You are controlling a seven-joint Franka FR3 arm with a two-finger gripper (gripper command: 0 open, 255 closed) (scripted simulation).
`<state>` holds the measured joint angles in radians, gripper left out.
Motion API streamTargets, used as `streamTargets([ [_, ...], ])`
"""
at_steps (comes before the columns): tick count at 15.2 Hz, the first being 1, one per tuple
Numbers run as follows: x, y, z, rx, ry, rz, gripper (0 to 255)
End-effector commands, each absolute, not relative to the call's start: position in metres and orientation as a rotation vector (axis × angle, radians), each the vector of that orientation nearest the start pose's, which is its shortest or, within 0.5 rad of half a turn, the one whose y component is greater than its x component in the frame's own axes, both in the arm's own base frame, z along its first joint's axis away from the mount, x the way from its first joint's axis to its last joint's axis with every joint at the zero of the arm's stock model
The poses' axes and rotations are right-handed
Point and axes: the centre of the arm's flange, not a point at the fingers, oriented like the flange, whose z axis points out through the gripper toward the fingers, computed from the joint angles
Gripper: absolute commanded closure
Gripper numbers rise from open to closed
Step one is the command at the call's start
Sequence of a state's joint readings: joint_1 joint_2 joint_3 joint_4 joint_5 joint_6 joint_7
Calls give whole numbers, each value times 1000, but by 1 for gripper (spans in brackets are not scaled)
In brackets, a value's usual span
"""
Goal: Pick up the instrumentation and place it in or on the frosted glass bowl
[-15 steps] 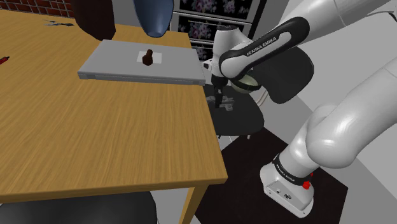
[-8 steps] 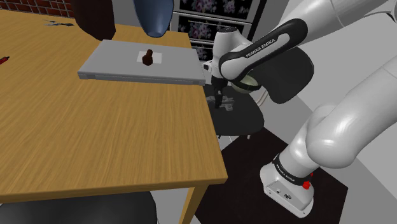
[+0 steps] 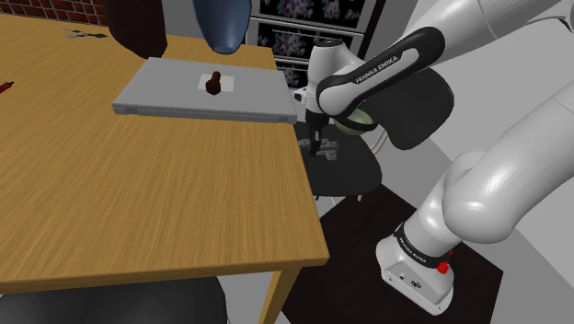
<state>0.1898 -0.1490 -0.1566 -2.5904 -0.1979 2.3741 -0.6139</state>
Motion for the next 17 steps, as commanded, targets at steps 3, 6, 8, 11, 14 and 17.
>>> streamTargets([
  [3,426,13,304,-2971,-1251,154,255],
  [6,426,13,320,-2971,-1251,154,255],
  [8,426,13,330,-2971,-1251,154,255],
  [11,426,13,346,-2971,-1251,154,255],
  [14,426,13,362,-2971,-1251,154,255],
  [17,426,13,378,-2971,-1251,154,255],
])
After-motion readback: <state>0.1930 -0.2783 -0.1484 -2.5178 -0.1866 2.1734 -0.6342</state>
